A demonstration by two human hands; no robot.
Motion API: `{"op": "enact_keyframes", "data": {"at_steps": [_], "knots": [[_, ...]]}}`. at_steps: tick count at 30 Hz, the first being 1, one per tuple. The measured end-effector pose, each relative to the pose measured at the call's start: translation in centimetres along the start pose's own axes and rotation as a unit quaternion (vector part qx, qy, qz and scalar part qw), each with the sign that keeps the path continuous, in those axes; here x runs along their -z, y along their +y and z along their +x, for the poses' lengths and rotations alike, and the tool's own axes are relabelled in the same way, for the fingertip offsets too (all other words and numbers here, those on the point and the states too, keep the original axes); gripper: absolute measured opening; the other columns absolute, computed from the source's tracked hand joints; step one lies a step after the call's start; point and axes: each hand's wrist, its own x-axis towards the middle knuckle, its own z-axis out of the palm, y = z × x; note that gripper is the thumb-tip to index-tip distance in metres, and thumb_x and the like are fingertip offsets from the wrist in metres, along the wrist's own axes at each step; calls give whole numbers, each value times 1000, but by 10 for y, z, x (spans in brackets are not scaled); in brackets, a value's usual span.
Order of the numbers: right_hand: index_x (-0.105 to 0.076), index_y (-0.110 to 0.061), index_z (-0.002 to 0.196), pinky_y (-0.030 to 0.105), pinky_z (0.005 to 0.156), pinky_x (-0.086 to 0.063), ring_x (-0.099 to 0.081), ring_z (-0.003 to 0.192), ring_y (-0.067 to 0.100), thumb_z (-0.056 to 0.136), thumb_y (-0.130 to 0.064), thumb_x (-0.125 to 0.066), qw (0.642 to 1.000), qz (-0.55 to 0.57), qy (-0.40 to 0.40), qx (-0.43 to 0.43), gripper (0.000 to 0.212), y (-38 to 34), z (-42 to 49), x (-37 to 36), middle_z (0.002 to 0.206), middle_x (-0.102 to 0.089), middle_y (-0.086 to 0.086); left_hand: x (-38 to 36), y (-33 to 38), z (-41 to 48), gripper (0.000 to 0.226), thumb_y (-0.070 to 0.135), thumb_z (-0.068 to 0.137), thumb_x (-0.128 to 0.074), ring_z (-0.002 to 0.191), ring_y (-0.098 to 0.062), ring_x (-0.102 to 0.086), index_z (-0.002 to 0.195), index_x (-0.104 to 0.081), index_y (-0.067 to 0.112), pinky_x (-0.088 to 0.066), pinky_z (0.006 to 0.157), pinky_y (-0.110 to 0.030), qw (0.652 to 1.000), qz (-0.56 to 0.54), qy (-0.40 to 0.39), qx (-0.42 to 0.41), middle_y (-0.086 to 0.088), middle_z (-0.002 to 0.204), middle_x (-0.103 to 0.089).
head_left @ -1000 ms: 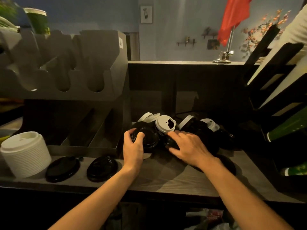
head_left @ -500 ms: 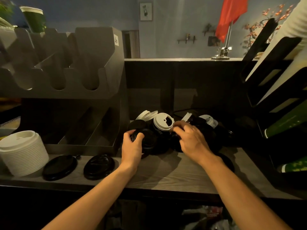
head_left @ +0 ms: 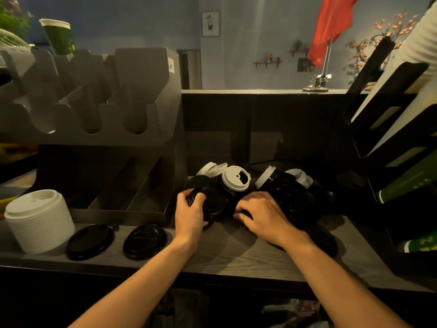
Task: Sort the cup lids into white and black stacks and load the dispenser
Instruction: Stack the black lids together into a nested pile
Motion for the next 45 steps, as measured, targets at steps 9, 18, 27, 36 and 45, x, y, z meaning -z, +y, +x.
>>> {"op": "enact_keyframes", "data": {"at_steps": [9,18,27,36,45], "knots": [[-59,-24,111,46,84,-55,-68,91,25,103,-32,-53,903,358,84,-222,12,-8,2,12,93,-72,8,2,-2,2,30,21,99,-62,100,-8,-62,127,-52,25,-48,72,-21,1000,-17,-6,6,2,112,-64],[-54,-28,133,19,76,-56,-68,109,13,105,-5,-46,776,563,142,-246,37,-5,3,20,116,-71,4,2,-5,1,41,19,98,-67,98,-2,-60,131,-46,30,-48,70,-16,998,1,-66,9,9,111,-61],[-56,-17,127,40,98,-54,-69,113,25,94,7,-56,657,706,119,-234,40,-1,3,25,122,-71,12,-1,-6,0,52,16,93,-73,107,-20,-74,140,-50,14,-61,79,-31,987,-87,-115,66,-11,128,-70],[-53,-26,126,27,77,-58,-73,99,23,92,-1,-66,762,617,31,-194,44,-14,-1,17,105,-74,14,-1,-6,-4,73,39,77,-80,119,-26,-68,139,-52,12,-58,98,-44,976,-118,-171,71,-11,133,-67],[-49,-43,132,24,66,-50,-64,78,14,93,0,-64,833,536,-7,-136,60,-11,0,13,89,-71,3,-1,-6,-4,71,27,73,-87,118,-27,-68,135,-53,15,-58,97,-45,971,-126,-178,95,-11,130,-67]]}}
